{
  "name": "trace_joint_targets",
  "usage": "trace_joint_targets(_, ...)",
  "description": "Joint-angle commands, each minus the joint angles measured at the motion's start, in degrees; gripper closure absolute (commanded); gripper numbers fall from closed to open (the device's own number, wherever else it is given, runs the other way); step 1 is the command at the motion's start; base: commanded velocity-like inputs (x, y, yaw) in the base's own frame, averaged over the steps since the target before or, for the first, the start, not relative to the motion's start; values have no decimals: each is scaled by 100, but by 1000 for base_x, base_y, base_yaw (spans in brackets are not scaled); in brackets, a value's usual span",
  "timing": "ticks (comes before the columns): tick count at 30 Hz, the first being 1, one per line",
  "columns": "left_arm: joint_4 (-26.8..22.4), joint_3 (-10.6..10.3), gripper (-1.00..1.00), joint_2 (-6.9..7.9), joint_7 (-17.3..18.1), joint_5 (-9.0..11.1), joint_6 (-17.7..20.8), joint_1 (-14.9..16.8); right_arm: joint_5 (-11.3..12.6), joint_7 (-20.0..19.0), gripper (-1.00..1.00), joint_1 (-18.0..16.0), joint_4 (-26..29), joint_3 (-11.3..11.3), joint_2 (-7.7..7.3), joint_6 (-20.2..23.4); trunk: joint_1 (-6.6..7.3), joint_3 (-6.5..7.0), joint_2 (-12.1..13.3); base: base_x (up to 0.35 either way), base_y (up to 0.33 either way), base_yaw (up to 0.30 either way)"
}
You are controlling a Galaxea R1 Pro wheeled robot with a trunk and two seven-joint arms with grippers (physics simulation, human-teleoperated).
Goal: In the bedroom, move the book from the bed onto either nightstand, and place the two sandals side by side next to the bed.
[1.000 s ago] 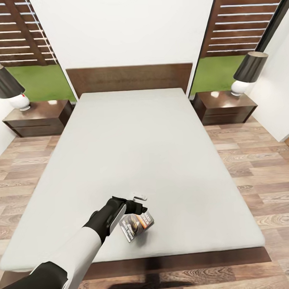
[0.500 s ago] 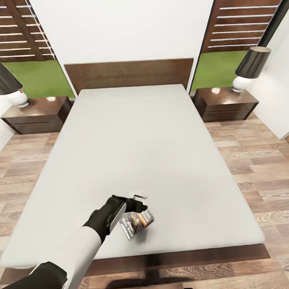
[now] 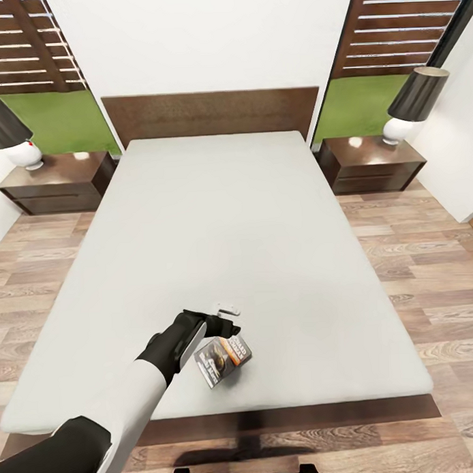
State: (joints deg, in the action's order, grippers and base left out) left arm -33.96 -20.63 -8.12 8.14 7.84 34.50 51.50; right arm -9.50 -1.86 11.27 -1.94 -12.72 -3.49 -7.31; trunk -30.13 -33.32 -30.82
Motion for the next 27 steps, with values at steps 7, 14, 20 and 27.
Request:
trace_joint_targets(7, 81, -14, -100, 3, -77, 65, 40, 123, -53, -15, -100, -2, -10, -48, 4, -33, -2, -71, -7, 0, 0, 0)
trace_joint_targets(14, 129, 100, -100, 8, -123, 67, 41, 214, -57, -16, -100, -2, -9, -47, 5, -33, -2, -136, -7, 0, 0, 0)
trace_joint_targets(20, 160, 552, -100, 13, -144, 62, 37, 259, -102, -16, -100, -2, -8, -40, 11, -33, -2, -192, -7, 0, 0, 0)
trace_joint_targets(27, 169, 838, -100, 13, -164, 55, 25, 274, -264, -11, -100, -2, -13, -33, 26, -29, -2, -257, -7, 0, 0, 0)
